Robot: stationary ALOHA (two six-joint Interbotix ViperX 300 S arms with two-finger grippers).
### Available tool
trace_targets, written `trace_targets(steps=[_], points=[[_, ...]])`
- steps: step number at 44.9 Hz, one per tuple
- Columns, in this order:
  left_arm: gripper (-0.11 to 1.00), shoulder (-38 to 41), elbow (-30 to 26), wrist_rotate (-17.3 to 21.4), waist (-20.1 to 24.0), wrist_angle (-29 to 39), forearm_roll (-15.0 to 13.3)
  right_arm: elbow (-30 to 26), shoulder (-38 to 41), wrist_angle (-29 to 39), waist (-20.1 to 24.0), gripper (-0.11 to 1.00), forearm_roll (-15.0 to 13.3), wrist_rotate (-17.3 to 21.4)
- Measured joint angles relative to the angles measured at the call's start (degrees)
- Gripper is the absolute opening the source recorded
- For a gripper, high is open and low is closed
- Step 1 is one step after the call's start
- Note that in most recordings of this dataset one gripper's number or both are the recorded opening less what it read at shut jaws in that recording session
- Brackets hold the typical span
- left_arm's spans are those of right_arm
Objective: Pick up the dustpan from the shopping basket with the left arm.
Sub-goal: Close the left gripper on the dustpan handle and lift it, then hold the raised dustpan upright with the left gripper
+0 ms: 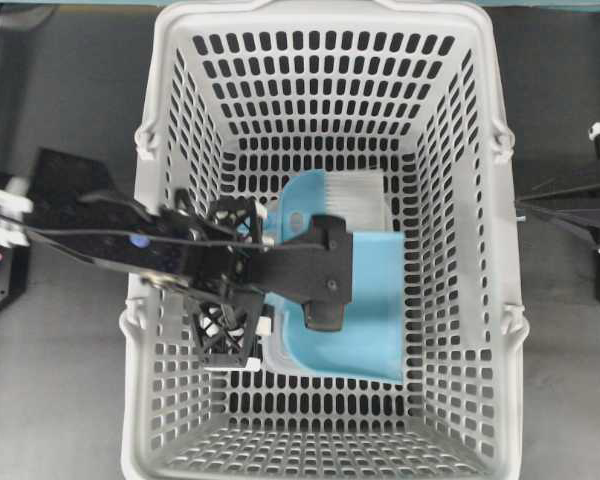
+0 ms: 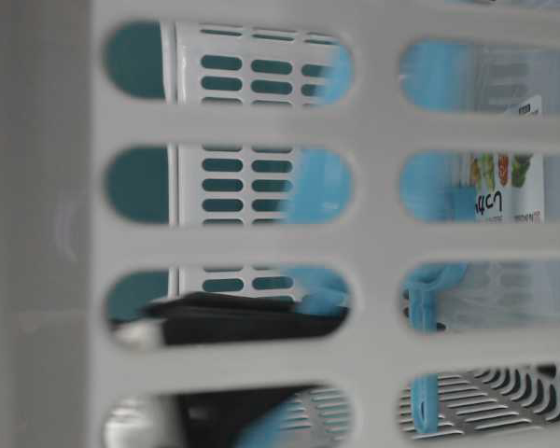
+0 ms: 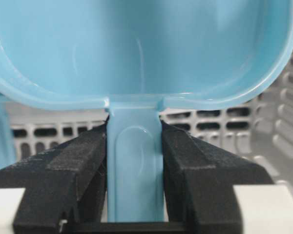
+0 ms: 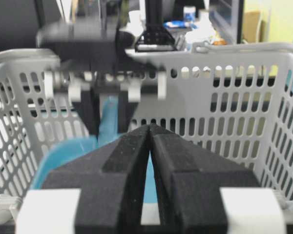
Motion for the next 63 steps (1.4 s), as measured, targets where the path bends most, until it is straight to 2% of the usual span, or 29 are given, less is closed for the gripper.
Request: trace_targets(steps=[11,27,43,63], points=[[0.28,-5.89,-2.99,-0.09,0.53,0.09,0.00,0.26,0.00,0.00,0.00,-0.01,-0.09,0.97],[0.28,-13.62,-2.11,-0.18,1.58,-1.58,0.00,0.70,-0.35,0.00,0.00,-0.01,0.00,2.20],[0.28,-14.50,-0.35,-0.18,1.58,-4.66,0.00,0.79,-2.46,0.79,0.00,-0.01,-0.09,2.29],[0.28,-14.50,-0.44,-0.18,1.58,-4.83,0.00,0.79,-4.39,2.46,0.09,-0.01,0.00,2.29]])
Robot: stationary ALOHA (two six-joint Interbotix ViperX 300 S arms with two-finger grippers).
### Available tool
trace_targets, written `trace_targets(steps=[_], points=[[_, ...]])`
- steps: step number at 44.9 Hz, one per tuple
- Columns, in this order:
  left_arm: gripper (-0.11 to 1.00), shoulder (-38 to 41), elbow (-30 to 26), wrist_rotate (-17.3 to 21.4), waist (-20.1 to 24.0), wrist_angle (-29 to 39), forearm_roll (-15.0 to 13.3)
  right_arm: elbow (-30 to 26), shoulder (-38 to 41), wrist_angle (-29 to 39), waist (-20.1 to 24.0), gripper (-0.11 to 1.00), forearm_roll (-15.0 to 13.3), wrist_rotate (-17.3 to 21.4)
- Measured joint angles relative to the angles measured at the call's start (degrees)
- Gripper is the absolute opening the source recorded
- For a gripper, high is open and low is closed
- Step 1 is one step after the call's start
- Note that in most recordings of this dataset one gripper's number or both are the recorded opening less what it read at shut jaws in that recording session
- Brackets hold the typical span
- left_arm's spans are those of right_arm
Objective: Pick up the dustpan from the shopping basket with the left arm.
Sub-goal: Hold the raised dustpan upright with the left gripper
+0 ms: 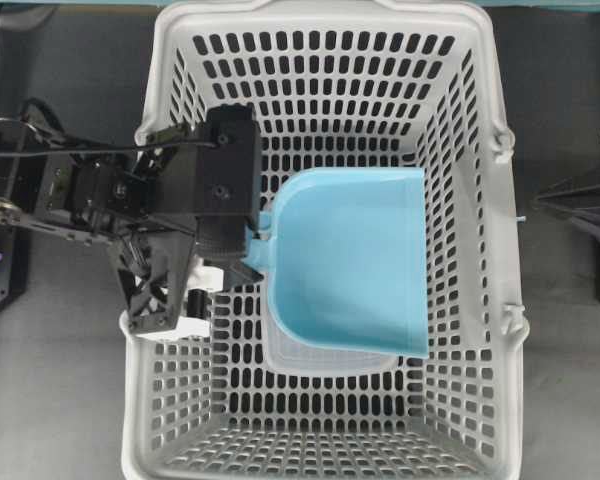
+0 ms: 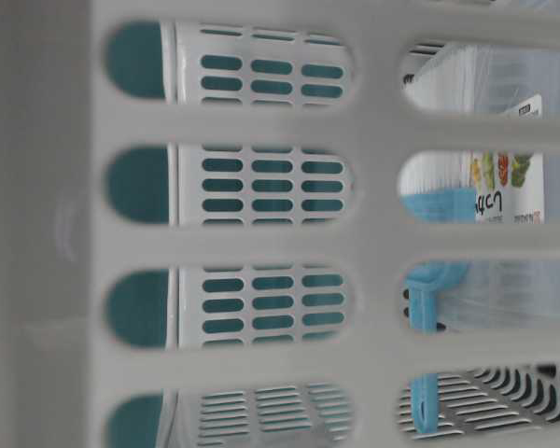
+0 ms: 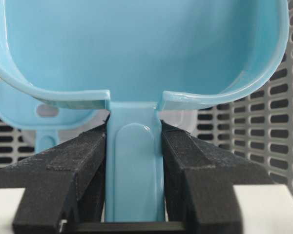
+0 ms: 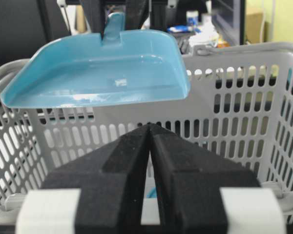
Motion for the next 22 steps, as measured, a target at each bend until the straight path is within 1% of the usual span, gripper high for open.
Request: trace_targets(steps=[22], points=[[0.28,0.00,0.44,0.09,0.09,-0.09,-0.09,0.26,-1.32,3.16,0.00,-0.01,0.00,0.09]])
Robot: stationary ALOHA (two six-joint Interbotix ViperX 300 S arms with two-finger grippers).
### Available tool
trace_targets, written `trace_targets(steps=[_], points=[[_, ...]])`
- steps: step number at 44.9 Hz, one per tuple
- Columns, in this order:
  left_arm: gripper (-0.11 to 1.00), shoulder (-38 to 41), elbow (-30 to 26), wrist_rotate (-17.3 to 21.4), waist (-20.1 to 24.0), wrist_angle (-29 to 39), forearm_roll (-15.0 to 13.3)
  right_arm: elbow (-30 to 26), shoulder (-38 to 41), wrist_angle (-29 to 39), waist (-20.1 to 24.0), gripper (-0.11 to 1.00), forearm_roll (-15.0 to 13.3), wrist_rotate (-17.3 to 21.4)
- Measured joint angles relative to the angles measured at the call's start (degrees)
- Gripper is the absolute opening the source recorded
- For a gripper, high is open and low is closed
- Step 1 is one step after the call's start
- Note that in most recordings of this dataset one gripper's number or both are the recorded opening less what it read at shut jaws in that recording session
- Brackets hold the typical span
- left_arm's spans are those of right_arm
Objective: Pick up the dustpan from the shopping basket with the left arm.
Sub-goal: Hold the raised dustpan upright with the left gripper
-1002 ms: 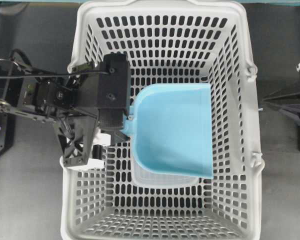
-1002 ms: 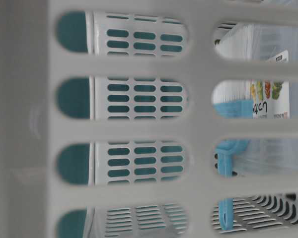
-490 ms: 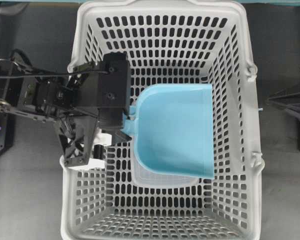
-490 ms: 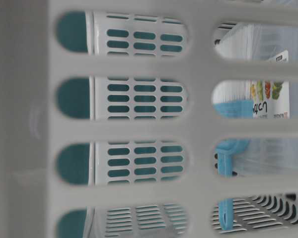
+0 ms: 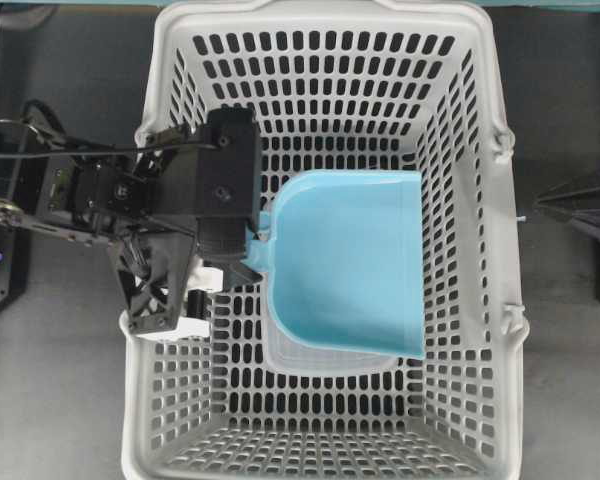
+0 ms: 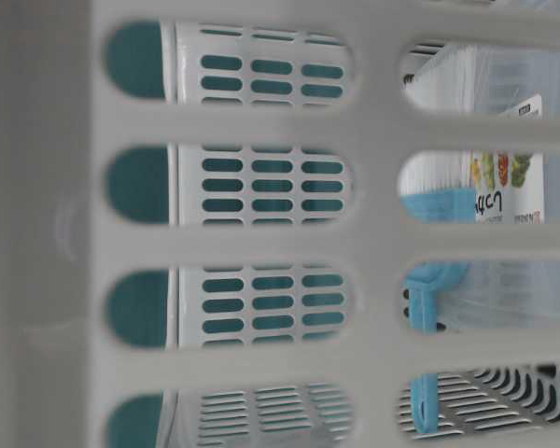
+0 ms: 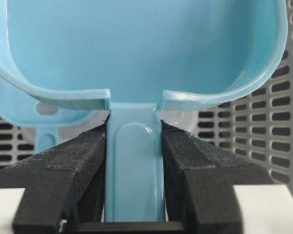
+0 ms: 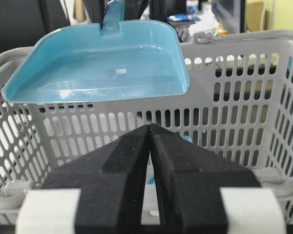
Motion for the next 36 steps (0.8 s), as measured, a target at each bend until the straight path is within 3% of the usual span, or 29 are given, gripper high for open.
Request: trace_targets(steps=[13,36], points=[[0.28,0.00,0.53,0.00,0.26,-1.23,0.09,0.79,-1.67,1.93,0.44,-0.01,0.62,3.60],[0.28,-0.53,4.92,0.00,-0.26,-7.56,0.09,1.49,-3.96,2.81,2.64,-0.01,0.62,3.78]])
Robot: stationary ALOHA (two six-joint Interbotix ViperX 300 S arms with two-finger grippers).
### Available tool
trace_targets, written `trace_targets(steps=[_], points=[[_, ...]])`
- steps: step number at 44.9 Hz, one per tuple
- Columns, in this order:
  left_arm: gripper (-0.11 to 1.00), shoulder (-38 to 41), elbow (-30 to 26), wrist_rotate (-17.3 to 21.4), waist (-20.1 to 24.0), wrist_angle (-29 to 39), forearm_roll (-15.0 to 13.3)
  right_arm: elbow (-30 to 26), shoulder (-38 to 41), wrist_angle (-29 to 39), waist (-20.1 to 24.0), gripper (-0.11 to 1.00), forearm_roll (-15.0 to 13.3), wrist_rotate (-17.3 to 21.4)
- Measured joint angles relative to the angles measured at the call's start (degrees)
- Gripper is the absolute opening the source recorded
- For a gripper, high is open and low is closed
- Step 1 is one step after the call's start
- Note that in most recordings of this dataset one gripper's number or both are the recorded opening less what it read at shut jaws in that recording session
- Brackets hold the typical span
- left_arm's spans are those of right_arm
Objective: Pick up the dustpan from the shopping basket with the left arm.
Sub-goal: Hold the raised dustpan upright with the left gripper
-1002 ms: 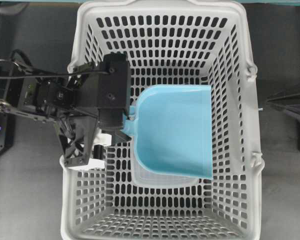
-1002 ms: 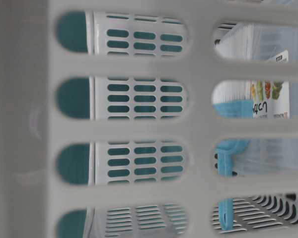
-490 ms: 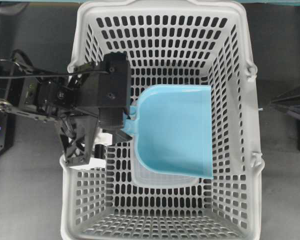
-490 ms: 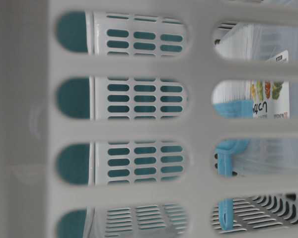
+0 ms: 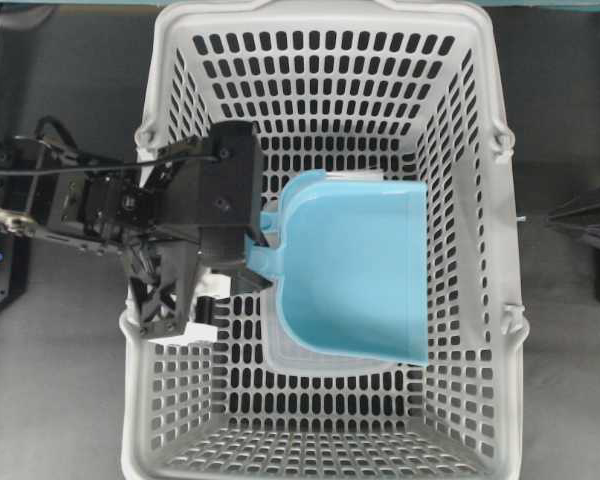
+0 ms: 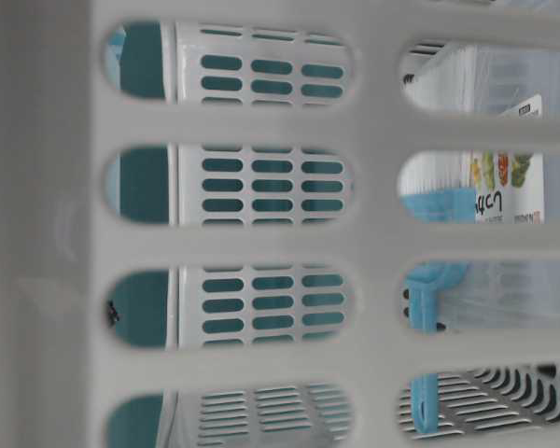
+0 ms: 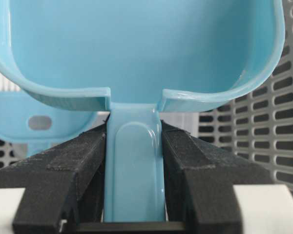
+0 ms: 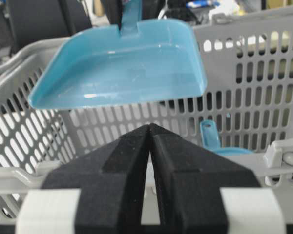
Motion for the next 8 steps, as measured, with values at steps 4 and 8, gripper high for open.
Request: trace_targets(steps=[4,8], points=[[0.28,-0.79,0.88,0.00,0.00,-0.26,0.00,0.00,-0.35,0.18,0.00,-0.01,0.00,-0.09],[0.28,-1.85,2.11,0.00,-0.09,-1.05,0.00,0.00,-0.79,0.53,0.00,-0.01,0.00,0.09]])
